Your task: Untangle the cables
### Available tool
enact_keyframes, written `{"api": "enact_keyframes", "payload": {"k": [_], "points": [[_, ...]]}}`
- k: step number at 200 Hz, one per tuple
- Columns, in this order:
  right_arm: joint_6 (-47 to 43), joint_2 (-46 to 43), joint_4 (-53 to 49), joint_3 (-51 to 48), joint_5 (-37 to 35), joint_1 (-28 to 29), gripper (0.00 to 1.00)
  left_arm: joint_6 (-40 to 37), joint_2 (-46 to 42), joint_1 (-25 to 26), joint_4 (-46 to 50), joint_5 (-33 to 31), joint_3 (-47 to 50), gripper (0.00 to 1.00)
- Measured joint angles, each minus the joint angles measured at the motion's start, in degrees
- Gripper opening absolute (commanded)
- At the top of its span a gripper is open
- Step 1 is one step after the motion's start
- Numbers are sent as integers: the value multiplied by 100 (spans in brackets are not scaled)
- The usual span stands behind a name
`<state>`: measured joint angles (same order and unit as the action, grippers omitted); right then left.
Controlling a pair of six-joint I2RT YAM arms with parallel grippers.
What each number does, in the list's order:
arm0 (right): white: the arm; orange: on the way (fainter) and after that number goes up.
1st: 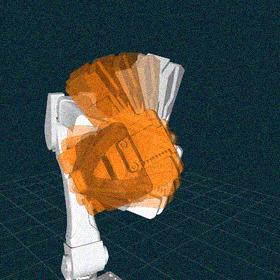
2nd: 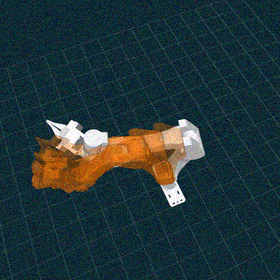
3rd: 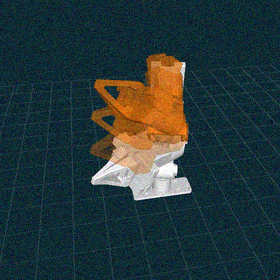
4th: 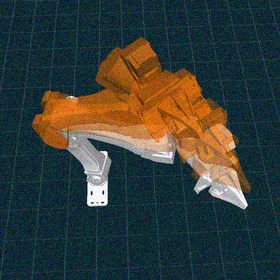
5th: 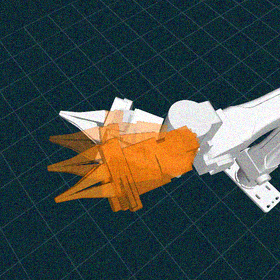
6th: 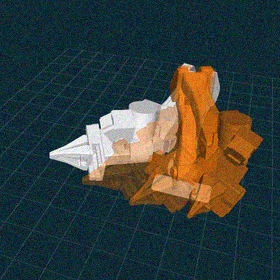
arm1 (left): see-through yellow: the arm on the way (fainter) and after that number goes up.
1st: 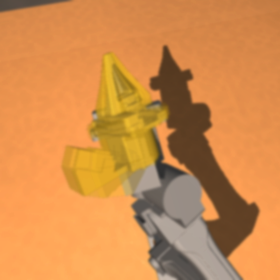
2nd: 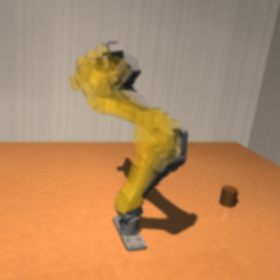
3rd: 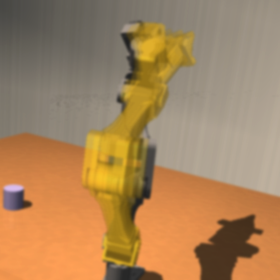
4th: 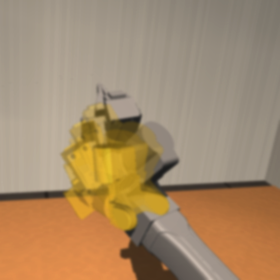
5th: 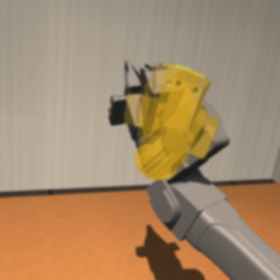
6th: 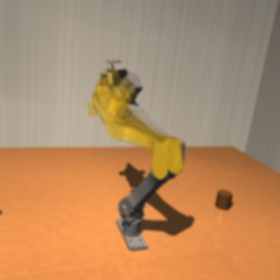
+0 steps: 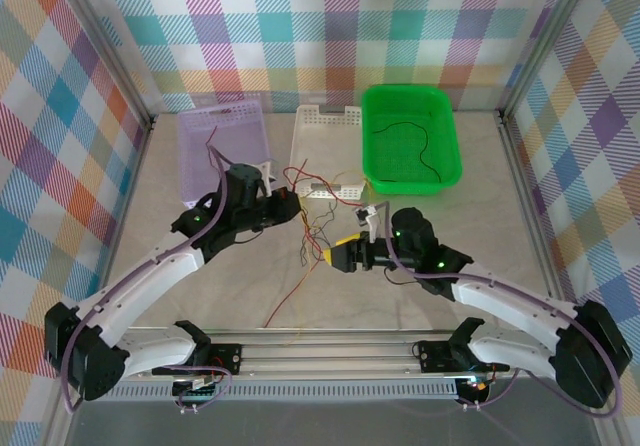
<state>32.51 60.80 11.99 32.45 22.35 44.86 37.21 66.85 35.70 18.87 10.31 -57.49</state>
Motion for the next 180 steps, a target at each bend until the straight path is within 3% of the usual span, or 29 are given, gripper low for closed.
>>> {"api": "enact_keyframes", "payload": {"k": [68,115,132,162,180], "points": [[-302,975,1303,-4,-918,63,60,267,507,378,-389,-20,-339,0],[-527,1176,1635,-52,-1226,122,18,400,616,509,-479,76,-448,0],[-566,1169,1661,-63,-1266,125,0,402,616,516,-444,81,-503,18],[-649,1010,1622,-98,-1263,131,0,369,573,518,-369,70,-651,57],[-651,890,1572,-144,-1196,129,0,380,409,522,-240,26,-691,71]]}}
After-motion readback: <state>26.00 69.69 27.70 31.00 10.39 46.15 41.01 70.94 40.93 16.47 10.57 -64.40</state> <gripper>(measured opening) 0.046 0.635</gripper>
